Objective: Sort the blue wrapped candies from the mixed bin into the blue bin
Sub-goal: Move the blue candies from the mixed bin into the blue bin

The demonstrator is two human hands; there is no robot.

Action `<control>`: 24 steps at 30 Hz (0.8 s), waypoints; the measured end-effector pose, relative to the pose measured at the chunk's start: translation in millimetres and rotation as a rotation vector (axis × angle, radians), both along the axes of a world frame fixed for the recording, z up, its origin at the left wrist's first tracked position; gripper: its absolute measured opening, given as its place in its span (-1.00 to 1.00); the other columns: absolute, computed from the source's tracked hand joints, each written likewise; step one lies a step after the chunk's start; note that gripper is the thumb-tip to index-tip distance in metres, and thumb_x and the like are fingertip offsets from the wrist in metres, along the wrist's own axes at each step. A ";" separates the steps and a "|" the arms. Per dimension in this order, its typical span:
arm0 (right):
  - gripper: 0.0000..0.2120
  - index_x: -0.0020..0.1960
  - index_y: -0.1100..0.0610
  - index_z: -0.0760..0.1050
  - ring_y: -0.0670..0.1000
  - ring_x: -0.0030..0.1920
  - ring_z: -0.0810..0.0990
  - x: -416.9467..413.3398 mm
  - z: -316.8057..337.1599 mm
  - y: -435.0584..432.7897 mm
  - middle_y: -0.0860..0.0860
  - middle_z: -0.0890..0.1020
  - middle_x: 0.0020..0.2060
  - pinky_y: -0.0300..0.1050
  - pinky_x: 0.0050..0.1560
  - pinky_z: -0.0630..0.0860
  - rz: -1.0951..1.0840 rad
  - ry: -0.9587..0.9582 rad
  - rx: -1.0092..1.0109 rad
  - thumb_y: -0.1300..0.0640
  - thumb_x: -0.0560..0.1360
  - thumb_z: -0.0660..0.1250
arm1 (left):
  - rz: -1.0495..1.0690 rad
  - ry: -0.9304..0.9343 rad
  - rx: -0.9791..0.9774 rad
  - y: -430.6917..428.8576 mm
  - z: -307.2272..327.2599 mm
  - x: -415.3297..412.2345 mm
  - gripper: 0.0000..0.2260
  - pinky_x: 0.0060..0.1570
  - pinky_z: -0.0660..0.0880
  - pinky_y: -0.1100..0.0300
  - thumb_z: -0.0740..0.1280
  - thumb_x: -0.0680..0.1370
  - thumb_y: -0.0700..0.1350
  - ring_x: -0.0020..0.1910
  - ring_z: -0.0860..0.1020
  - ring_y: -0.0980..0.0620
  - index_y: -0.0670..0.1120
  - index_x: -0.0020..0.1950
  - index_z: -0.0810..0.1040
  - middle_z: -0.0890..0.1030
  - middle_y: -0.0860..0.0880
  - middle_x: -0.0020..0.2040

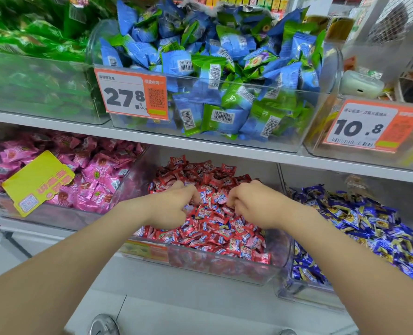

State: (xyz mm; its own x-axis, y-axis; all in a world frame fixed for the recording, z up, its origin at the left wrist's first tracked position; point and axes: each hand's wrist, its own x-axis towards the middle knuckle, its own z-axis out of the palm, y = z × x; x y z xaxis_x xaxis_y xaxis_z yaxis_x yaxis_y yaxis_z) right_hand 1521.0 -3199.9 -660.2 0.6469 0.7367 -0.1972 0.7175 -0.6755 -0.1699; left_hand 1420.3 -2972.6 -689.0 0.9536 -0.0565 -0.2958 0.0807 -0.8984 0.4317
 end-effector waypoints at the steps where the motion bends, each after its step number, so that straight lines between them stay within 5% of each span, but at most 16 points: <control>1: -0.71 0.00 0.03 0.66 0.04 -0.24 0.59 -2.5 0.4 3.5 0.02 0.64 -0.19 0.00 -0.07 0.61 -0.005 -0.001 -0.010 0.19 0.65 0.16 | 0.003 -0.002 0.006 -2.3 -0.6 0.7 -0.64 0.17 0.52 -0.07 0.25 0.60 -0.23 0.04 0.48 0.03 0.12 0.32 0.41 0.28 0.08 0.08; 7: -0.91 -0.01 0.00 0.66 0.10 -0.09 0.64 -11.9 -12.3 16.4 -0.03 0.64 -0.14 -0.08 -0.25 0.47 0.078 -0.152 -0.244 0.01 0.54 0.41 | -0.057 -0.258 -0.029 -11.5 -0.9 4.8 -0.82 0.06 0.50 0.11 0.37 0.53 -0.17 -0.06 0.50 0.13 0.11 0.01 0.64 0.49 0.05 0.01; 10: -0.75 0.12 -0.05 0.66 0.13 -0.01 0.65 -6.8 -21.1 22.5 0.00 0.64 -0.06 -0.01 -0.14 0.56 0.081 -0.193 -0.231 -0.13 0.50 0.50 | -0.208 -0.205 -0.079 -25.3 -5.3 4.0 -0.75 -0.01 0.52 0.07 0.37 0.56 -0.18 -0.13 0.54 -0.01 0.13 0.12 0.71 0.59 -0.12 -0.07; 13: -0.75 0.15 -0.14 0.68 0.11 0.03 0.65 -3.8 -28.1 26.1 -0.05 0.66 -0.04 0.04 -0.04 0.63 0.072 -0.128 -0.209 -0.10 0.48 0.51 | -0.328 -0.090 -0.057 -34.8 -13.9 2.8 -0.68 0.17 0.43 0.06 0.31 0.65 -0.05 0.03 0.44 0.05 0.27 0.34 0.60 0.47 -0.05 0.01; 18: -0.75 -0.07 -0.04 0.71 0.02 -0.02 0.62 -0.2 -20.8 19.7 -0.12 0.65 -0.19 -0.02 -0.10 0.59 0.068 0.022 -0.163 -0.20 0.43 0.56 | -0.306 -0.032 0.188 -18.9 -8.4 1.7 -0.79 0.21 0.35 -0.04 0.29 0.61 0.24 0.12 0.35 0.00 0.50 0.21 0.57 0.39 0.12 0.04; 22: -0.54 -0.24 0.19 0.56 0.11 -0.34 0.53 2.3 -4.9 13.1 0.14 0.60 -0.39 0.04 -0.24 0.55 -0.003 0.022 -0.033 -0.23 0.48 0.37 | -0.259 0.022 0.190 -10.6 -3.9 -3.3 -0.81 0.14 0.49 0.05 0.32 0.50 0.09 0.05 0.54 -0.06 0.17 -0.01 0.73 0.62 0.07 -0.05; 24: -0.54 -0.34 0.12 0.38 0.12 -0.40 0.38 3.0 2.0 9.0 0.08 0.42 -0.47 0.00 -0.31 0.38 -0.048 0.017 0.001 -0.20 0.55 0.24 | -0.147 0.003 0.074 -7.6 -2.6 -2.9 -0.83 0.00 0.60 0.08 0.31 0.49 -0.03 -0.07 0.64 0.01 0.00 -0.11 0.70 0.69 0.07 -0.19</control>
